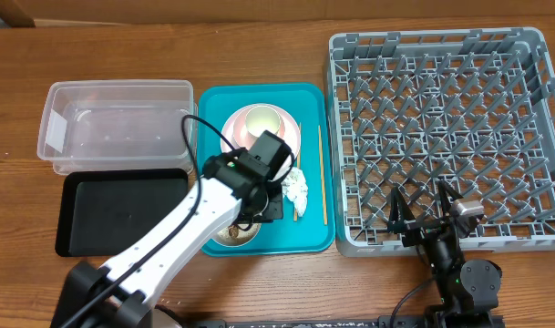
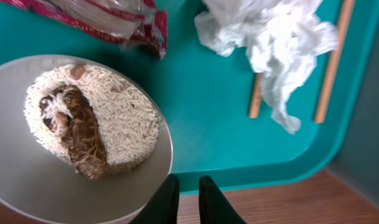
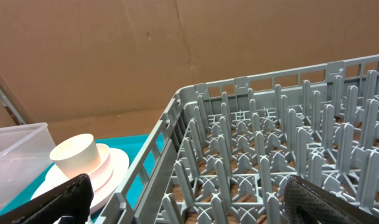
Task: Sort waste into correct bins and load items into the dishwasher
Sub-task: 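Move left gripper over the white bowl of rice on teal tray, then lower left gripper and grasp the rim of the white bowl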
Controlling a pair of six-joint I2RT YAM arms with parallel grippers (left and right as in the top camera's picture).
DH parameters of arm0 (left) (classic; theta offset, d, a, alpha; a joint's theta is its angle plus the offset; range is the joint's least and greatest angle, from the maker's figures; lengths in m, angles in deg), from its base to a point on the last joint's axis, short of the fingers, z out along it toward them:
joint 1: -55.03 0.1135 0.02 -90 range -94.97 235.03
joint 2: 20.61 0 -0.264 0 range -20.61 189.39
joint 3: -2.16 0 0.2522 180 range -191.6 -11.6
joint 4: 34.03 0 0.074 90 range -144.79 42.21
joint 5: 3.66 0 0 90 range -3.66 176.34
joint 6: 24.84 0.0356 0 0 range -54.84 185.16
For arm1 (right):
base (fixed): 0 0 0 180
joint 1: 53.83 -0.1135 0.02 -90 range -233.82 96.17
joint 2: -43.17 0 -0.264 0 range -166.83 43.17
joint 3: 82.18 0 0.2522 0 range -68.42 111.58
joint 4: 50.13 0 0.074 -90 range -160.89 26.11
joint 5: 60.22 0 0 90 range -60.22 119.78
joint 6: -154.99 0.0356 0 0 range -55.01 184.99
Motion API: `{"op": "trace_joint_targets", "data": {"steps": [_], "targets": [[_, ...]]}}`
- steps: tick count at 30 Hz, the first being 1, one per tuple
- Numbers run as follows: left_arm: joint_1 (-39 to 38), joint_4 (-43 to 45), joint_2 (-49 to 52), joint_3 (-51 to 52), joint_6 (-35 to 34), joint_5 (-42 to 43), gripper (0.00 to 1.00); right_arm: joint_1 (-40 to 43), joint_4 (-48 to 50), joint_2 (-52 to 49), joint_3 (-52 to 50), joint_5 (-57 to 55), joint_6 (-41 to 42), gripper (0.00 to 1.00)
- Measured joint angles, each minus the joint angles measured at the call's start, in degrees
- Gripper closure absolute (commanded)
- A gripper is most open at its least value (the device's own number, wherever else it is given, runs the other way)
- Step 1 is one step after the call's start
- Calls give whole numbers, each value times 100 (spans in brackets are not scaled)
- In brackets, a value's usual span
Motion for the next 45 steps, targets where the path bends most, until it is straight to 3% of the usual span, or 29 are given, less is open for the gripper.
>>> {"op": "trace_joint_targets", "data": {"steps": [13, 45], "targets": [[-11, 197, 817, 7, 0, -101, 81, 2, 0, 0, 0, 2, 2, 0], [-13, 299, 822, 20, 2, -551, 79, 0, 0, 0, 0, 0, 0, 0]]}}
